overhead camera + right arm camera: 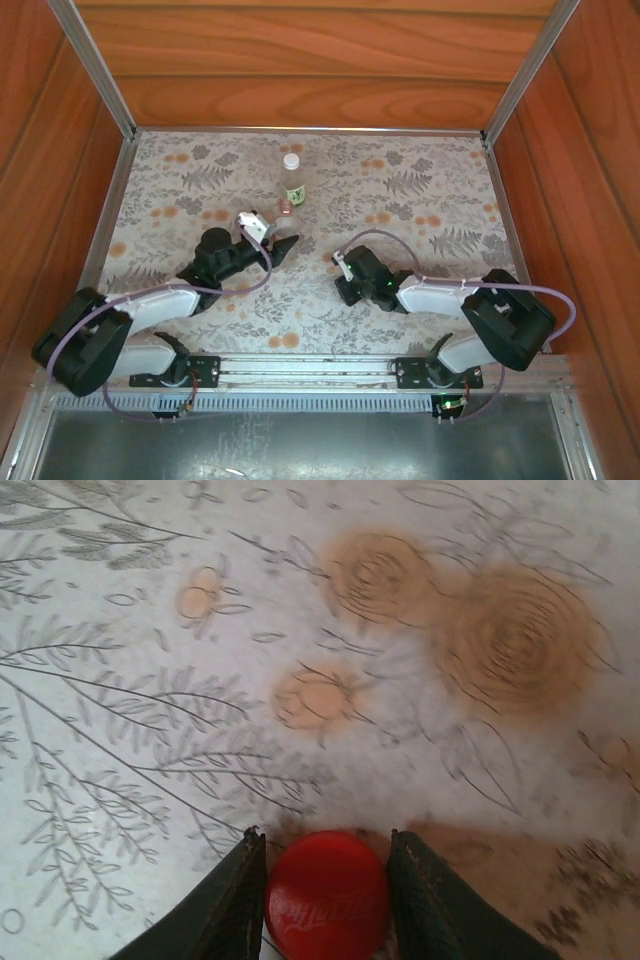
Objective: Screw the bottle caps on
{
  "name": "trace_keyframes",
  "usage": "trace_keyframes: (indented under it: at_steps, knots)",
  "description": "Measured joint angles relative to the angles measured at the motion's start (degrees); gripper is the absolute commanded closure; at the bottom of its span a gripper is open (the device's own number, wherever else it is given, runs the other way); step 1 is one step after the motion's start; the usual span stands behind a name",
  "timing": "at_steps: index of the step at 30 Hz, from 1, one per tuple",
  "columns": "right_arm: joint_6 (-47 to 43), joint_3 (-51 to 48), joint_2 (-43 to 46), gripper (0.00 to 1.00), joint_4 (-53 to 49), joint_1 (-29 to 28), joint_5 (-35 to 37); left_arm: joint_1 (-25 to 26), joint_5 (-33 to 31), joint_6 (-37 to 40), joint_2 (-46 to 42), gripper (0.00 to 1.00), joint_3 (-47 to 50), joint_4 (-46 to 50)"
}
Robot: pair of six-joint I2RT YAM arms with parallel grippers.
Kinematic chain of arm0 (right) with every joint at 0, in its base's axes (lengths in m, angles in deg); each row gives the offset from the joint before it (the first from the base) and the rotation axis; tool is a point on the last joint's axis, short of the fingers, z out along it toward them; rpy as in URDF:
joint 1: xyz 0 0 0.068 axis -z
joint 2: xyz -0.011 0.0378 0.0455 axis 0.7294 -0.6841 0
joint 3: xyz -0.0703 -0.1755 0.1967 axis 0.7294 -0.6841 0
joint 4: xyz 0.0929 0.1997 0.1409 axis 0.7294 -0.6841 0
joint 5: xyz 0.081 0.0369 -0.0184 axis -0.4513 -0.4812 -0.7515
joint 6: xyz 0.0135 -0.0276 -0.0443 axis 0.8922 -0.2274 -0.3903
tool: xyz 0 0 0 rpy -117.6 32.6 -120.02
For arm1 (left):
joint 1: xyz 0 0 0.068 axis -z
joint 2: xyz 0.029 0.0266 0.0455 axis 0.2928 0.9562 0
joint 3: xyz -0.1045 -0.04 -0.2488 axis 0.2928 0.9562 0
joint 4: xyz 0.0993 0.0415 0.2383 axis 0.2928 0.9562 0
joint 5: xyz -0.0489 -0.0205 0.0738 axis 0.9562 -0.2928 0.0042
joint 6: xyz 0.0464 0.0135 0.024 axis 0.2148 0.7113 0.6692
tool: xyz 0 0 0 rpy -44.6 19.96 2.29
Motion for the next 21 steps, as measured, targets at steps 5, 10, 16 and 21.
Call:
trace_keyframes:
  at_steps: [5,10,16,21]
  knots:
    - [3.67,-1.36,1.2,0.61,0.48,0.0,2.67,2.08,1.95,-2.67,11.1,0.4,-0.22,-11.72]
    - [5.75,-1.88,1.64,0.61,0.57,0.09,4.33,4.09,3.02,-3.76,16.48,0.4,-0.46,-18.67]
    - [7.08,-2.14,1.99,0.57,0.55,0.39,5.05,4.74,4.87,-3.72,21.81,0.4,-0.61,-25.49]
    - [7.43,-2.12,2.14,0.48,0.28,0.39,5.16,4.96,5.86,-3.17,22.45,0.4,-0.55,-26.8]
